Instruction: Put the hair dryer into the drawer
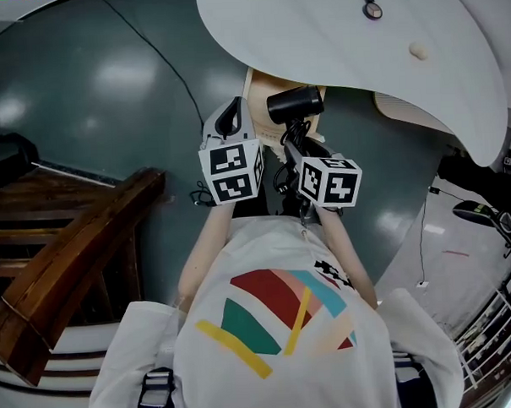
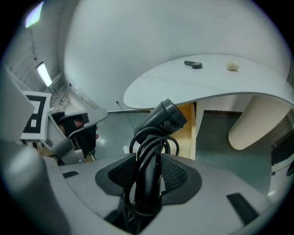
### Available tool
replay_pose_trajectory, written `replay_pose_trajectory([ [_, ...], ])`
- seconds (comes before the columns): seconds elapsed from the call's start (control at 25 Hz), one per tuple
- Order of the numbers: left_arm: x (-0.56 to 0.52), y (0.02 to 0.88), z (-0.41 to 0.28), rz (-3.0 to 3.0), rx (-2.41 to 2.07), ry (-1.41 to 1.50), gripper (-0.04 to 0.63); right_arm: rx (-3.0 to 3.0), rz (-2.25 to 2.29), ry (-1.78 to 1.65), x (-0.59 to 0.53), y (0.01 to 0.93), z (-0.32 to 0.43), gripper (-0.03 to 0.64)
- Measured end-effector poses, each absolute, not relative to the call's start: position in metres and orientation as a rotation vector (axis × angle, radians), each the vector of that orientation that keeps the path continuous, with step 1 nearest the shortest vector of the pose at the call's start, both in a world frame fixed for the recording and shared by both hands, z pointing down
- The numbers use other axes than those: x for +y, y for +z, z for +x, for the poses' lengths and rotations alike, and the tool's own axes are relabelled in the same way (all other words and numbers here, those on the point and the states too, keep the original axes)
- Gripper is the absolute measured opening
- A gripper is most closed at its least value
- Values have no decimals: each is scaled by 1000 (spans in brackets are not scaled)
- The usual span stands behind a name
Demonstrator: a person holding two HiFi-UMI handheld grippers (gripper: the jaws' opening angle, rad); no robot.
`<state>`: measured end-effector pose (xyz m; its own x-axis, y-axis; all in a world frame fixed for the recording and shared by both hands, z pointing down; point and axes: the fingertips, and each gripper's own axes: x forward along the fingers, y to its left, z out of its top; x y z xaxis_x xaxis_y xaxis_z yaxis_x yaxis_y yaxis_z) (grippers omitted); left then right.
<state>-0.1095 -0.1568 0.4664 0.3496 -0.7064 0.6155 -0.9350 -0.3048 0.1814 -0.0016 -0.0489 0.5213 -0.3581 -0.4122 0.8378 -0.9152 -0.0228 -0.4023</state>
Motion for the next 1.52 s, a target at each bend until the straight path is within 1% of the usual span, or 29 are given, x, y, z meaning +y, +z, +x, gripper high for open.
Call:
replay_pose_trajectory([
  [0.32,-164,474,-104,2089,-1417,592,15,-1699,1324,1483,-49,536,-2,176],
  [1.04,-188,490,-100,2054,-1428,616,15,-1585,1282,1521,-95,572,15,175],
  [1.52,-200,498,-100,2028,-1434,654,15,-1579,1313,1421,-142,590,21,175],
])
